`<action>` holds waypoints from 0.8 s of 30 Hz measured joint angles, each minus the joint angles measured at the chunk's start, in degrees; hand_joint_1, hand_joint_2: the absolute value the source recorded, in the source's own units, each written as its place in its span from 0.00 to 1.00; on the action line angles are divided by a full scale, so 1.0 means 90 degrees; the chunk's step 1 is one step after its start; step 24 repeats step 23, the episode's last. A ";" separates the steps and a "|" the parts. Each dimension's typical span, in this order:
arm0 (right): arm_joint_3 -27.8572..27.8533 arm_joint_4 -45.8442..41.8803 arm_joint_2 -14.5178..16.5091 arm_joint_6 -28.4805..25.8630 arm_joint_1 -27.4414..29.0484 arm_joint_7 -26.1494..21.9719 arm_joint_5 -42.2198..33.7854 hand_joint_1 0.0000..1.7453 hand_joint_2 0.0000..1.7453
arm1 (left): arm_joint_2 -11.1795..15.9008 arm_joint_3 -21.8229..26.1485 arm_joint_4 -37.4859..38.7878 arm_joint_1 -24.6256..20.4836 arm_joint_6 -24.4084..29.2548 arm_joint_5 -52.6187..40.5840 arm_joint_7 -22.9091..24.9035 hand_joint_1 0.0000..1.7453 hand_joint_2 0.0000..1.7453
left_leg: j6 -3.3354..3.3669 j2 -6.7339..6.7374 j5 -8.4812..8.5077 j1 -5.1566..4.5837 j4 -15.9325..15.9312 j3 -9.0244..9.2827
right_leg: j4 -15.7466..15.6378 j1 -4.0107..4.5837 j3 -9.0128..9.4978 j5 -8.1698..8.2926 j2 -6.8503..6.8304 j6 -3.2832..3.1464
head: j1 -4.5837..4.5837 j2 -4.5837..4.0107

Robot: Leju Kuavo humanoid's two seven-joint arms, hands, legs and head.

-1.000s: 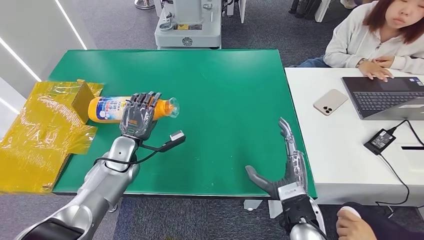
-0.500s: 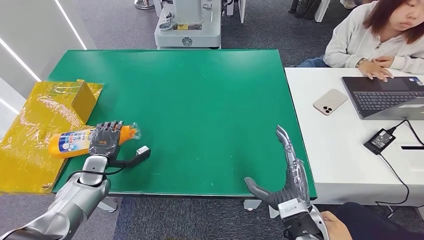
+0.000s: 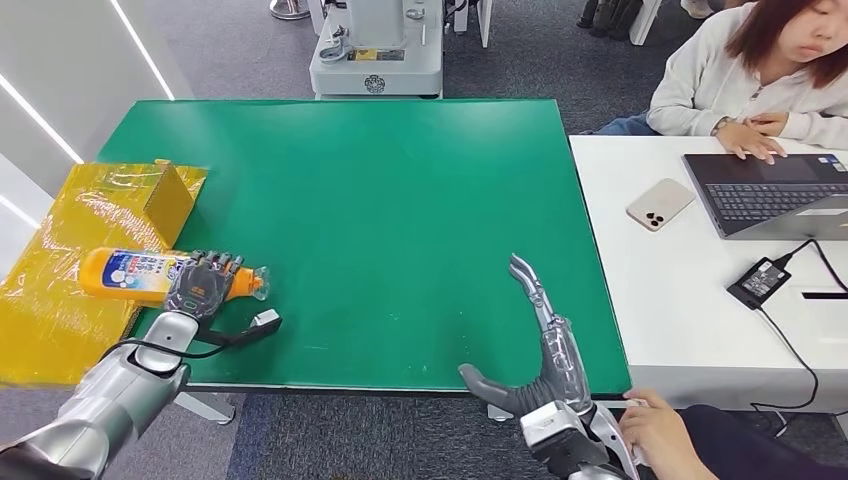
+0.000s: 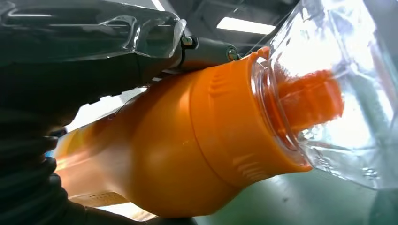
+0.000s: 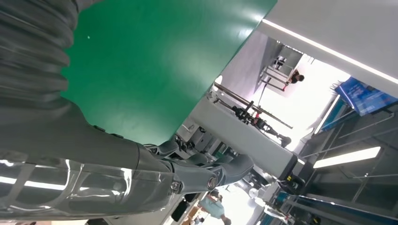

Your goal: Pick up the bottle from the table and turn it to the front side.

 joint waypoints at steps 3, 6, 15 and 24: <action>0.0066 -0.0001 -0.0016 -0.0019 -0.0003 0.0020 0.0047 0.00 1.00 | 0.0038 -0.0354 0.0038 -0.0181 -0.0161 0.0014 -0.0125 0.00 1.00 | 0.0000 0.0000 0.0000 0.0000 0.0000 0.0002 | 0.0001 0.0000 0.0002 0.0000 0.0000 0.0000 | 0.0001 0.0000; 0.0099 -0.0038 -0.0044 -0.0150 0.0076 0.0061 0.0162 0.00 1.00 | 0.0018 -0.0452 0.0072 -0.0306 -0.0257 0.0324 -0.0261 0.00 1.00 | 0.0000 0.0001 0.0000 -0.0001 0.0000 0.0003 | 0.0000 0.0000 0.0001 0.0000 0.0001 0.0000 | 0.0001 0.0000; 0.0079 -0.0338 -0.0154 -0.0215 0.0369 0.0266 0.0243 0.00 1.00 | -0.0180 0.0512 0.0117 -0.0336 -0.0432 0.1907 -0.1137 0.00 1.00 | 0.0000 0.0004 -0.0001 -0.0001 0.0001 0.0001 | -0.0002 -0.0001 -0.0001 0.0000 0.0004 0.0000 | 0.0000 0.0000; 0.0013 -0.0359 -0.0209 -0.0196 0.0413 0.0279 0.0202 0.00 1.00 | -0.0310 0.1414 0.0117 -0.0229 -0.0326 0.2586 -0.1816 0.00 1.00 | 0.0000 0.0003 -0.0001 -0.0001 0.0001 0.0001 | -0.0001 -0.0001 -0.0001 0.0000 0.0003 0.0000 | 0.0001 0.0000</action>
